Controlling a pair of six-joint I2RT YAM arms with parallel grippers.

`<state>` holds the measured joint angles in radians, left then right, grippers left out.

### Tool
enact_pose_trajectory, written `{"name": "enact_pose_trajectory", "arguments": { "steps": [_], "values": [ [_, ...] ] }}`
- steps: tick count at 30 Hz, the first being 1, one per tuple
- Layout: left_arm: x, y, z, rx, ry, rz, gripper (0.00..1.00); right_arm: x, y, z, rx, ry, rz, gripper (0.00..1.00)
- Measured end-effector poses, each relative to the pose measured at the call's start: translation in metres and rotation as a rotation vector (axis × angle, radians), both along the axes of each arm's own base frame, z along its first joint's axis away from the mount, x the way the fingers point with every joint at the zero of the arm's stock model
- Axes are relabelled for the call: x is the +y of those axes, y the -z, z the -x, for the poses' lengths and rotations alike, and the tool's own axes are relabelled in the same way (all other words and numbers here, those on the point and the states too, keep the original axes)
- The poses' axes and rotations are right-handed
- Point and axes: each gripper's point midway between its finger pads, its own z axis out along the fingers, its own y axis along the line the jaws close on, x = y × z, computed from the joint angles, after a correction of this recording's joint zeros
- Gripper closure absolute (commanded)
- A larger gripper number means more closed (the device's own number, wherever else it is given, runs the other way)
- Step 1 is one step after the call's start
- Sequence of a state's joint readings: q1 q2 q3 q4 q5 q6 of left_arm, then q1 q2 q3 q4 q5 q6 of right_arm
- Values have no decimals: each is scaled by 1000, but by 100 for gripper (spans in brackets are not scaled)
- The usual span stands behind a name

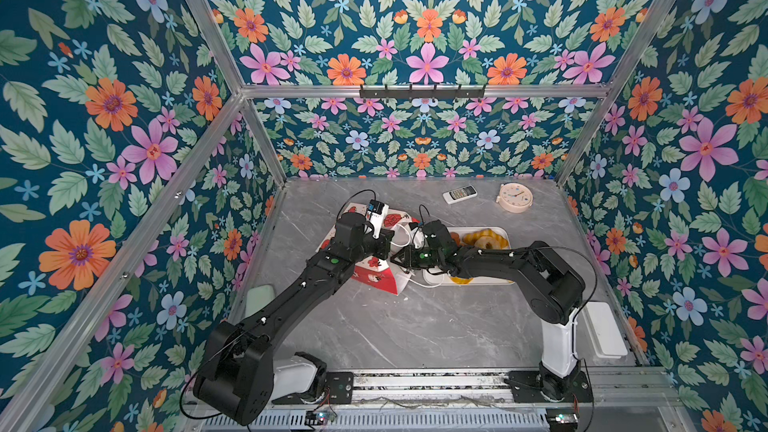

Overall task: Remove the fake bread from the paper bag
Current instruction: 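Close the right tongs on the yellow bread slice and lift it, then carry the yellow slice with the right tongs out of the bag over the tray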

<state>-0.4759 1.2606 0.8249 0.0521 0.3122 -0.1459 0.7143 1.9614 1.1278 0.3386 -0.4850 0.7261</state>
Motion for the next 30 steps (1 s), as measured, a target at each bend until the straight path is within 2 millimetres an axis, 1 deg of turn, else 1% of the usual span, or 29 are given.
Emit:
{"name": "enact_pose_trajectory", "arguments": {
  "steps": [8,12,16,22,25,27,30],
  "values": [
    [5,3,5,-6,3,-13,100,-22,-9,19,3,21,26,100],
    [6,-2,7,-22,8,-15,100,-32,-17,26,-8,34,35,100],
    [6,-7,10,-40,23,-17,100,-40,-18,32,-9,36,54,100],
    [5,-8,11,-40,33,-22,100,-48,-16,41,-1,39,68,100],
    [5,-8,9,-42,30,-29,100,-56,-24,50,0,41,67,100],
    [6,-6,6,-40,20,-37,100,-63,-37,56,-15,46,62,100],
    [6,-1,4,-31,14,-44,100,-73,-50,66,-30,48,65,100]
  ]
}}
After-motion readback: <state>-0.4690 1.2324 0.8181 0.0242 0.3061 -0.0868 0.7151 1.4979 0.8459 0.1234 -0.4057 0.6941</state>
